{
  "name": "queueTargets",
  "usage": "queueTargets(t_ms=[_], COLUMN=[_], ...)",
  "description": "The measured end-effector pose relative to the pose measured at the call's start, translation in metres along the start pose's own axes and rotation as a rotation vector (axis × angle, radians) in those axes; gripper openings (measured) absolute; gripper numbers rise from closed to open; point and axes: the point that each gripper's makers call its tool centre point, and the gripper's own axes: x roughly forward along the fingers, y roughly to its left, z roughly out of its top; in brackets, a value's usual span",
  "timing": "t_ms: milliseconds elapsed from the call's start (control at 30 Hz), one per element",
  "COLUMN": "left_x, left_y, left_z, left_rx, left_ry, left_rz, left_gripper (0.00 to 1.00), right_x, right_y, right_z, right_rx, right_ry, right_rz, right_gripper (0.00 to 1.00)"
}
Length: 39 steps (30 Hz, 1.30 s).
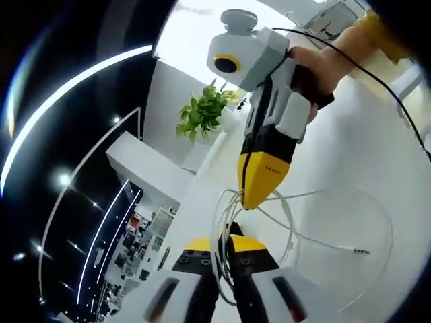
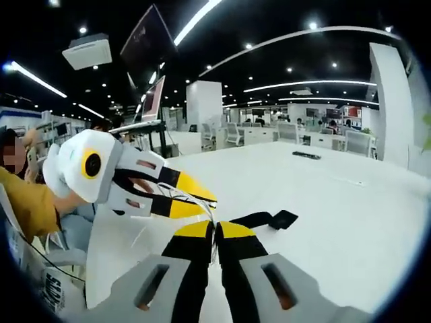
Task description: Peel open the Velcro strap on the desktop, arrange the wired earphones neatly onto it, and close the Velcro strap to secure them.
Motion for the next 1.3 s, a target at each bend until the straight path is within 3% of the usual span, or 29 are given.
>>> queueTargets(t_ms=[100, 233, 600, 967, 1300], left_x=[0.011, 0.023, 0.046, 0.071, 0.079], left_y=[-0.001, 0.002, 0.012, 0.005, 0.0], left_z=[-0.008, -0.014, -0.018, -0.024, -0.039], left_rx=[-0.013, -0.005, -0.018, 0.0, -0.055], left_ry=[0.028, 0.056, 0.096, 0.107, 0.096], left_rz=[-0.034, -0.053, -0.128, -0.221, -0.287], left_gripper=[0.07, 0.07, 0.07, 0.07, 0.11], right_x=[0.007, 0.015, 0.021, 0.033, 0.044], right_y=[-0.013, -0.028, -0.052, -0.071, -0.079], right_z=[-0.004, -0.007, -0.004, -0.023, -0.034], right_rx=[-0.047, -0.016, -0.026, -0.046, -0.027], right_ry=[0.041, 0.08, 0.1, 0.184, 0.209], right_rz=[-0.038, -0.04, -0.072, -0.093, -0.09], right_gripper=[0.06, 0.07, 0.06, 0.06, 0.06])
